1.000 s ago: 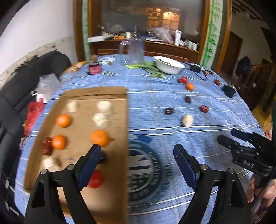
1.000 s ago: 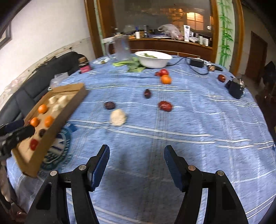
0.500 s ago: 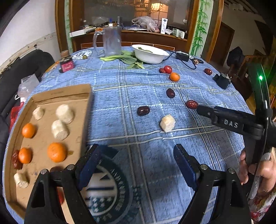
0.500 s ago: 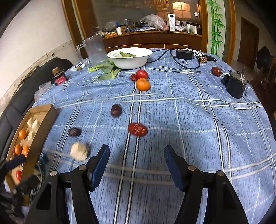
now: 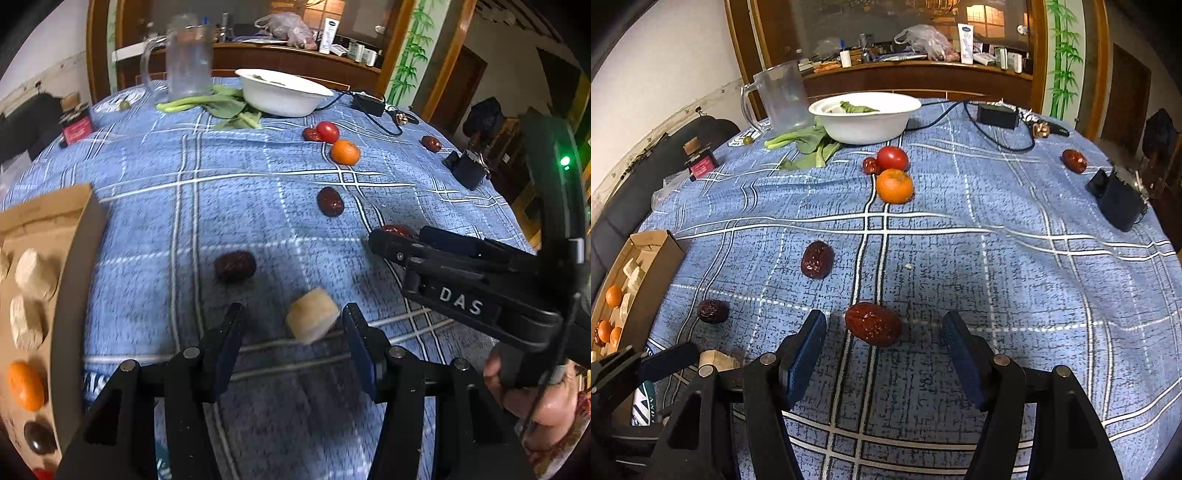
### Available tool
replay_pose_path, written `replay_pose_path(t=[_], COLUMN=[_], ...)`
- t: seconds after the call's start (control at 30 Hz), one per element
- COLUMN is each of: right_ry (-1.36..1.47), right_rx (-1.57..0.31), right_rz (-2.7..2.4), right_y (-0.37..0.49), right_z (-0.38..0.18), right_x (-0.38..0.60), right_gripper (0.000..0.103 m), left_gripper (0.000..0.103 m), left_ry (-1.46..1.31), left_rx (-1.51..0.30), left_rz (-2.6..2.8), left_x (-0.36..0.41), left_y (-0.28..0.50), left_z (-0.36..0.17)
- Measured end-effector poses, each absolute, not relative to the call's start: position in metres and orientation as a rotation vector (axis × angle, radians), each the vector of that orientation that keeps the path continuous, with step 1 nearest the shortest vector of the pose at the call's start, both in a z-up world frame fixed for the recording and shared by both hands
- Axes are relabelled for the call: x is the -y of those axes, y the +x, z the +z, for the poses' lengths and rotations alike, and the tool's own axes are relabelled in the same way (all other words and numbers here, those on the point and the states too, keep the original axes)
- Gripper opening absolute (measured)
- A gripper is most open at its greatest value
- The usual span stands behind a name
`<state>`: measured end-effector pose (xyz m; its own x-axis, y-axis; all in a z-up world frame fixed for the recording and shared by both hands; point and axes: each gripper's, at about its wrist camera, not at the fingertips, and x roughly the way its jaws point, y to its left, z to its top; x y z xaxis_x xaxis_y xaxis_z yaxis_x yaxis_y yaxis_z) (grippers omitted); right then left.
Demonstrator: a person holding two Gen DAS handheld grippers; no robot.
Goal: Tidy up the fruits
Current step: 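Grasp another pale square block with the left gripper while the right grasps a red date, then lower the block and date into the box and open both grippers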
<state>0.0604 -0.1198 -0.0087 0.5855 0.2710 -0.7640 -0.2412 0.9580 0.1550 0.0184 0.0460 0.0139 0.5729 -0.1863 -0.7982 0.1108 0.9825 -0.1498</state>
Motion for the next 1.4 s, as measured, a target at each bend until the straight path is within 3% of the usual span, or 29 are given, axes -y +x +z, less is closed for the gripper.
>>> replay_pose_path(t=[0.07, 0.13, 0.2, 0.23, 0.27, 0.57, 0.87, 1.13, 1.4], right_ry=[0.042, 0.037, 0.025, 0.019, 0.015, 0.055, 0.028, -0.007, -0.048], right_rx=[-0.897, -0.894, -0.891, -0.889, -0.888, -0.844, -0.770, -0.759, -0.844], right_rz=[0.308, 0.314, 0.316, 0.314, 0.314, 0.297, 0.359, 0.586, 0.833], right_y=[0.062, 0.062, 0.061, 0.060, 0.059, 0.052, 0.017, -0.017, -0.035], right_z=[-0.009, -0.009, -0.009, -0.009, -0.009, -0.003, 0.028, 0.064, 0.056], right_x=[0.120, 0.119, 0.116, 0.116, 0.115, 0.123, 0.096, 0.013, -0.091], right_gripper=[0.063, 0.058, 0.048, 0.037, 0.033, 0.033, 0.034, 0.034, 0.035], left_gripper=[0.051, 0.042, 0.027, 0.025, 0.025, 0.025, 0.026, 0.026, 0.026], left_ry=[-0.059, -0.045, -0.045, -0.044, -0.032, -0.057, -0.265, -0.302, -0.344], left_rx=[-0.931, -0.918, -0.899, -0.893, -0.888, -0.867, -0.805, -0.780, -0.850], left_rz=[-0.172, -0.162, -0.185, -0.191, -0.186, -0.209, -0.164, 0.065, 0.143], left_x=[-0.041, -0.039, -0.039, -0.039, -0.037, -0.043, -0.127, -0.216, -0.263], left_y=[0.022, 0.023, 0.022, 0.021, 0.020, -0.005, -0.064, -0.118, -0.145], left_z=[0.013, 0.012, 0.012, 0.011, 0.012, 0.029, 0.073, 0.081, 0.053])
